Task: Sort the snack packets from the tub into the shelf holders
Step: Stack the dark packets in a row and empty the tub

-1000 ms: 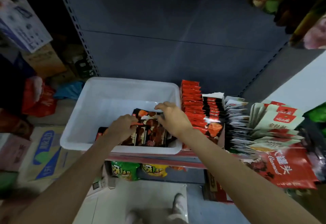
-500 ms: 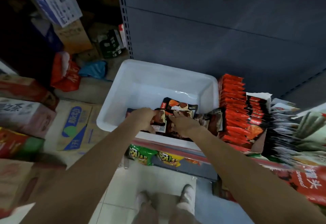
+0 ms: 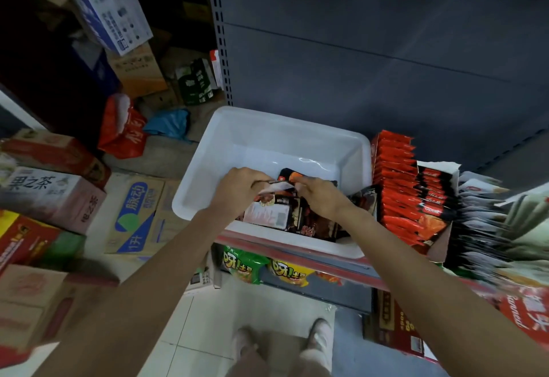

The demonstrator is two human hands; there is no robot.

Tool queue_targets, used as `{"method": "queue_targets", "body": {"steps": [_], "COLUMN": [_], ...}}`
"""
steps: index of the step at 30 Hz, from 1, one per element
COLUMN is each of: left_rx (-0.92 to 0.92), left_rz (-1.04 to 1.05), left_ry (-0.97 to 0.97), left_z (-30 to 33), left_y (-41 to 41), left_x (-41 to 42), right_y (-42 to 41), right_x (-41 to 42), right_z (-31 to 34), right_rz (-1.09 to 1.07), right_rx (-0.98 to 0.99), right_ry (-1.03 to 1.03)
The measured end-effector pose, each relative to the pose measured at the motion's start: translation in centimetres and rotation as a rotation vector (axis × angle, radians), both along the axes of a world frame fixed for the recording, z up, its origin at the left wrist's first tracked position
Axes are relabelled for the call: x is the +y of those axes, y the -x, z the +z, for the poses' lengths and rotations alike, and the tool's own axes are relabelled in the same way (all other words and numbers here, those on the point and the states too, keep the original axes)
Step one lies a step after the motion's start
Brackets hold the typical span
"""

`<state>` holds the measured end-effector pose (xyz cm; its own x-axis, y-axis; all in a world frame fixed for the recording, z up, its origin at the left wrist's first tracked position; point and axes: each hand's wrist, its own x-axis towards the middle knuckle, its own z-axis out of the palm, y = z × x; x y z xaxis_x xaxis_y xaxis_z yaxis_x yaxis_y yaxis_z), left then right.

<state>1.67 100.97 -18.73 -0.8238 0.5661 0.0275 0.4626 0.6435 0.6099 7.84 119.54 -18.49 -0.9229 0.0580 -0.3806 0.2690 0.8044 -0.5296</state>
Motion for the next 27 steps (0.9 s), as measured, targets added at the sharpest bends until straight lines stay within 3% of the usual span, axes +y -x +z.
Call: {"method": "queue_targets", "body": {"steps": [4,7,9,12,15,20,24,27], "left_rx": [-0.091,-0.212,-0.253,-0.253,-0.276,-0.68,-0.627,-0.436], "left_rz": [0.041,-0.064,-0.135,-0.21,-0.16,-0.14,-0.259,-0.361], "left_ry": [-0.326,-0.501,-0.502,-0.457,-0.409,-0.598,-0.54,-0.411], "left_z": [2.4,4.2,5.3,6.4,7.0,8.0,7.7,7.1], "left_y": [-0.7,-1.1,-1.5,-2.3,-3.4,-6.0,-7.8,-8.5], "left_x": [2.3,4.3,5.9,8.6,11.8,17.1,20.4,21.7], "right_y": [-0.1,-1.3,-2.6,-4.4,-6.6,-10.4,-13.3,-15.0], "right_x": [0.4,2.5,4.0,6.6,8.9,12.5,14.7,16.5], "right_z": [2.6,4.6,5.9,6.9,8.1,8.4,9.0,9.0], "right_rz": [-0.625,-0.776,-0.809,-0.795,-0.796,-0.831,-0.886,-0.914], "right_rx": [-0.076,-0.07,0.003,0.164,0.315,0.405,0.455,0.539], "right_ry": [0.724,1.152,1.299,1.23,1.115,0.797,0.679,0.531]}}
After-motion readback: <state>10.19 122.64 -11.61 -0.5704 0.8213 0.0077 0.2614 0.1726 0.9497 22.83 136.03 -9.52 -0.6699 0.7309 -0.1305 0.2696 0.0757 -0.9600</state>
